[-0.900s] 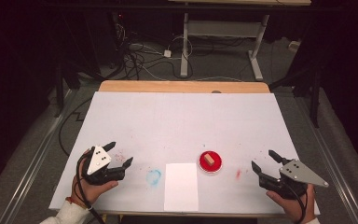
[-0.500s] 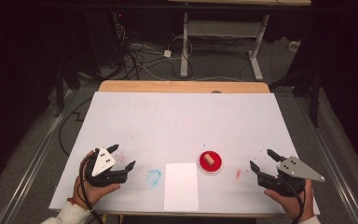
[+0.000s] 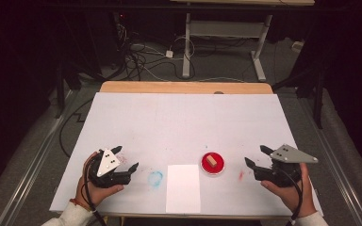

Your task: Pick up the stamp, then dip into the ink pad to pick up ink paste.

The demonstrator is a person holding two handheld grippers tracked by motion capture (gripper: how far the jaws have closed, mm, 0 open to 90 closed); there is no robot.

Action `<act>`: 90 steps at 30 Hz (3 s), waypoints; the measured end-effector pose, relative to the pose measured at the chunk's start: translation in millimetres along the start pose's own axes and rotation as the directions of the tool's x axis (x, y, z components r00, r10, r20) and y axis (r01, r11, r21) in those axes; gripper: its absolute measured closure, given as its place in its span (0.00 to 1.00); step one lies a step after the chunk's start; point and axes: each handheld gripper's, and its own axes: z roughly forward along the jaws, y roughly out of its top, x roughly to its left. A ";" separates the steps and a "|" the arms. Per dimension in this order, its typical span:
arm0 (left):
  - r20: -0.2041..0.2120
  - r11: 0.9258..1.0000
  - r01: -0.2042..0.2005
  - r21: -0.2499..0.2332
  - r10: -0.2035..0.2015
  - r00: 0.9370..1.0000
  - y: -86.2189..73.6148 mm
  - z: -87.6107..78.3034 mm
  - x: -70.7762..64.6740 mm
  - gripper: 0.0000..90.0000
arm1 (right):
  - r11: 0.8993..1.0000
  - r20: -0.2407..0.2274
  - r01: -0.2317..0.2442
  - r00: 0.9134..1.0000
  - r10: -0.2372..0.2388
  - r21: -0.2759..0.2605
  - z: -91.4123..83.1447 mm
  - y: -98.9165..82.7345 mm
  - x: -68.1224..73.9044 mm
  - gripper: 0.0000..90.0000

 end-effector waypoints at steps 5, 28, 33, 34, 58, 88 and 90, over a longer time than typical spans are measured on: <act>0.002 1.000 -0.002 -0.005 0.002 1.000 -0.2 -0.2 -0.3 0.21 | 0.998 -0.050 0.031 0.998 -0.029 0.047 12.9 24.1 13.6 0.37; 0.006 1.000 -0.009 0.023 0.009 1.000 -3.1 0.1 -1.9 0.21 | 0.957 -0.162 0.107 0.985 -0.065 0.269 87.5 40.0 56.3 0.47; 0.007 1.000 -0.010 0.026 0.009 1.000 -3.4 0.4 -2.1 0.21 | 0.949 -0.173 0.100 0.984 -0.050 0.298 95.0 35.8 57.5 0.59; 0.007 1.000 -0.010 0.026 0.009 1.000 -3.4 0.4 -2.1 0.21 | 0.947 -0.174 0.111 0.983 -0.059 0.302 96.6 35.0 57.8 0.60; 0.030 0.999 -0.012 0.047 0.010 1.000 -4.3 5.3 -5.1 0.21 | 0.935 -0.208 0.156 0.974 -0.092 0.320 111.0 25.8 61.0 0.85; 0.031 1.000 -0.022 0.009 0.022 0.999 -2.3 8.8 5.0 0.19 | 0.957 -0.219 0.153 0.971 -0.099 0.245 77.7 40.8 42.6 0.85; 0.028 1.000 -0.012 0.008 0.011 1.000 -3.7 7.8 6.3 0.19 | 0.960 -0.219 0.152 0.971 -0.100 0.235 74.6 44.9 41.1 0.85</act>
